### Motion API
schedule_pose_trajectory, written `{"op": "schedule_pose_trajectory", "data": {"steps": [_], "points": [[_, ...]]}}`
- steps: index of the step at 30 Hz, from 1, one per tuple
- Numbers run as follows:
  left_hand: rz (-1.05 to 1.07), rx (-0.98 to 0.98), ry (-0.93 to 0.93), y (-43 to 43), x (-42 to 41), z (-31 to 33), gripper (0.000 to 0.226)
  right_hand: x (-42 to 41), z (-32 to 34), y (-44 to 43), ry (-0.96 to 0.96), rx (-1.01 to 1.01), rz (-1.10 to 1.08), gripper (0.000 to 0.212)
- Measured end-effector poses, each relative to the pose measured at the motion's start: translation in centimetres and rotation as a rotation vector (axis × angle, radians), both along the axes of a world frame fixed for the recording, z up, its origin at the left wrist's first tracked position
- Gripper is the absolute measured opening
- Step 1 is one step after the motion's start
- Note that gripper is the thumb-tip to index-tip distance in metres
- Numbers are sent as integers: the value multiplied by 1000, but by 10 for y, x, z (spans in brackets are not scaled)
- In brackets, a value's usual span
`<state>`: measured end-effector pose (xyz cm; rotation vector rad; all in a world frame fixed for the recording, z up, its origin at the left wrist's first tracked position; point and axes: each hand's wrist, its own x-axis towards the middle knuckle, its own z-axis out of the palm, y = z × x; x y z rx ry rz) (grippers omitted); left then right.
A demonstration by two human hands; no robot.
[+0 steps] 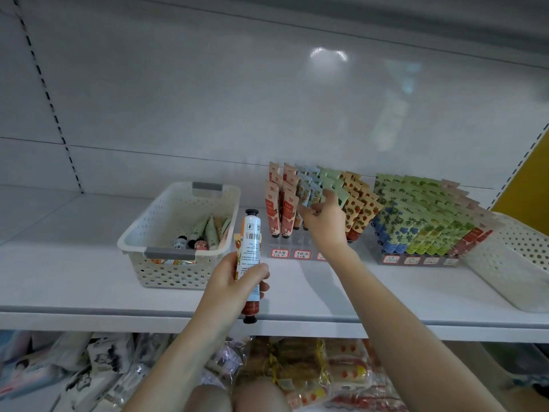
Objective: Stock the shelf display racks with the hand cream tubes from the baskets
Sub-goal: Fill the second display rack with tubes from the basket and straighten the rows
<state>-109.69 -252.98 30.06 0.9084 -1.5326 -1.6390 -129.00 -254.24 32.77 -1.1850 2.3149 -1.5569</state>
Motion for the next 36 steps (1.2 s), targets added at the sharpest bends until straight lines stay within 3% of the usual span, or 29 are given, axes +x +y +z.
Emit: {"op": "schedule_pose_trajectory", "data": {"steps": [3, 6, 9, 14, 17, 20, 23, 27, 36], "points": [[-1, -3, 39, 0, -1, 10, 28, 12, 14, 21, -45, -96, 47, 40], [-8, -108, 1, 3, -2, 16, 24, 33, 31, 44, -117, -193, 250, 17], [4, -222, -49, 10, -4, 18, 15, 54, 44, 58, -142, -131, 392, 19], [5, -356, -97, 22, -6, 20, 18, 70, 44, 57, -122, -71, 384, 21], [-25, -241, -7, 26, 1, 24, 22, 68, 43, 60, -213, -122, 421, 14], [-60, 43, 182, 22, 9, 30, 55, 59, 44, 62, -449, -175, 486, 12], [-73, 181, 255, 17, 17, 32, 52, 53, 45, 64, -685, -253, 555, 13], [-75, 192, 277, 19, 23, 30, 53, 52, 42, 65, -818, -330, 622, 15], [144, 131, 360, 11, 25, 24, 28, 51, 35, 68, -853, -320, 618, 24]]}}
